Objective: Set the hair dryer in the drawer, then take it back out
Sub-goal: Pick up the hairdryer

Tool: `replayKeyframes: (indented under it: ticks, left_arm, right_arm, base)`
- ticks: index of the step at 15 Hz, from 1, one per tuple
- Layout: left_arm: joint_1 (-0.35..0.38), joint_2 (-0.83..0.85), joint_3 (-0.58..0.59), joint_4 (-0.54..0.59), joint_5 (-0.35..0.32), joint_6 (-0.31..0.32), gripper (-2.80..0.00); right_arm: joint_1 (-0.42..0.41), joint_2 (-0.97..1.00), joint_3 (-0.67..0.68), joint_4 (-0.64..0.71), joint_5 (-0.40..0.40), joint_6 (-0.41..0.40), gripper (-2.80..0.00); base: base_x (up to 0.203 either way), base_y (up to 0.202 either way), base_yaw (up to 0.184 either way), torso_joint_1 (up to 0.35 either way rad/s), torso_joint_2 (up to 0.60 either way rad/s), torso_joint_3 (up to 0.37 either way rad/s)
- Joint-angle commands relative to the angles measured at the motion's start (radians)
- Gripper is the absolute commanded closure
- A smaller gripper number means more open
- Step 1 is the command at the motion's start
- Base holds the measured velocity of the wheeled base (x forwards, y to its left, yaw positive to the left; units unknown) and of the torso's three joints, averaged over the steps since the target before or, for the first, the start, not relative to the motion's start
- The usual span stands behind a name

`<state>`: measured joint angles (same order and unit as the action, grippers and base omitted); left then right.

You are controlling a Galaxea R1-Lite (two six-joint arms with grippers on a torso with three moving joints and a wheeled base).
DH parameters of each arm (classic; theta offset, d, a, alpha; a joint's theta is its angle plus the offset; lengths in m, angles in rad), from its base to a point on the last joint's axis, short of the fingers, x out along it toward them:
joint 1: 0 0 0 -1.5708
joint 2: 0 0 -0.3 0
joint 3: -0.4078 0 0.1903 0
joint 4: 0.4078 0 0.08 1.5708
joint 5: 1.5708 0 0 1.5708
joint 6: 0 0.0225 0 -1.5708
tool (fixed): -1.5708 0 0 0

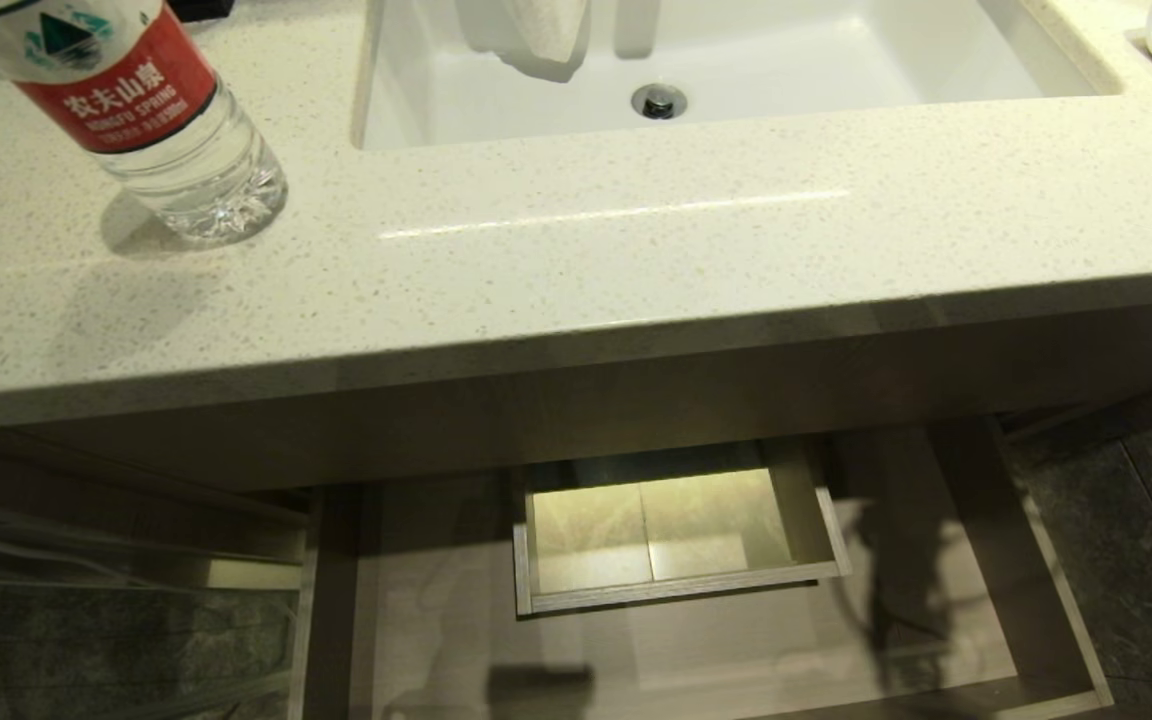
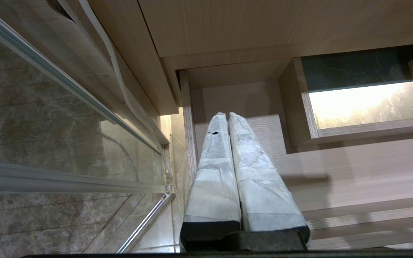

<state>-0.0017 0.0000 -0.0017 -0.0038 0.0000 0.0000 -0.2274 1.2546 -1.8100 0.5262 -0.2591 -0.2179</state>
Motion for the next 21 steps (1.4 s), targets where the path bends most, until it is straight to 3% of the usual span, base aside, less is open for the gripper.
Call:
replayKeyframes:
  ticks: [1, 2, 3, 15, 17, 19, 21]
  left_arm:
    - [0.000, 0.001, 0.000, -0.001, 0.000, 0.000, 0.00]
    - [0.000, 0.000, 0.000, -0.001, 0.000, 0.000, 0.00]
    - [0.000, 0.000, 0.000, -0.001, 0.000, 0.000, 0.00]
    - [0.000, 0.001, 0.000, -0.001, 0.000, 0.000, 0.00]
    - [0.000, 0.002, 0.000, -0.001, 0.000, 0.000, 0.00]
    - [0.000, 0.000, 0.000, -0.001, 0.000, 0.000, 0.00]
    - [0.000, 0.001, 0.000, -0.001, 0.000, 0.000, 0.00]
  right_arm:
    - [-0.001, 0.022, -0.010, 0.000, -0.002, -0.003, 0.00]
    - [-0.001, 0.022, -0.014, 0.004, -0.002, -0.003, 0.00]
    - [-0.001, 0.022, -0.012, 0.009, -0.001, -0.003, -2.80]
    - [-0.001, 0.088, -0.079, 0.081, 0.012, -0.106, -2.80]
    - [-0.005, 0.109, -0.146, 0.081, 0.084, -0.087, -2.80]
    - [-0.023, 0.108, -0.146, 0.075, 0.248, -0.060, -2.80]
    - [-0.035, 0.111, -0.144, 0.112, 0.287, 0.003, -2.80]
  base:
    - [0.000, 0.000, 0.000, 0.000, 0.00, 0.000]
    - [0.000, 0.000, 0.000, 0.000, 0.00, 0.000]
    - [0.000, 0.000, 0.000, 0.000, 0.00, 0.000]
    - [0.000, 0.000, 0.000, 0.000, 0.00, 0.000]
    - [0.000, 0.000, 0.000, 0.000, 0.00, 0.000]
    - [0.000, 0.000, 0.000, 0.000, 0.00, 0.000]
    - [0.000, 0.000, 0.000, 0.000, 0.00, 0.000]
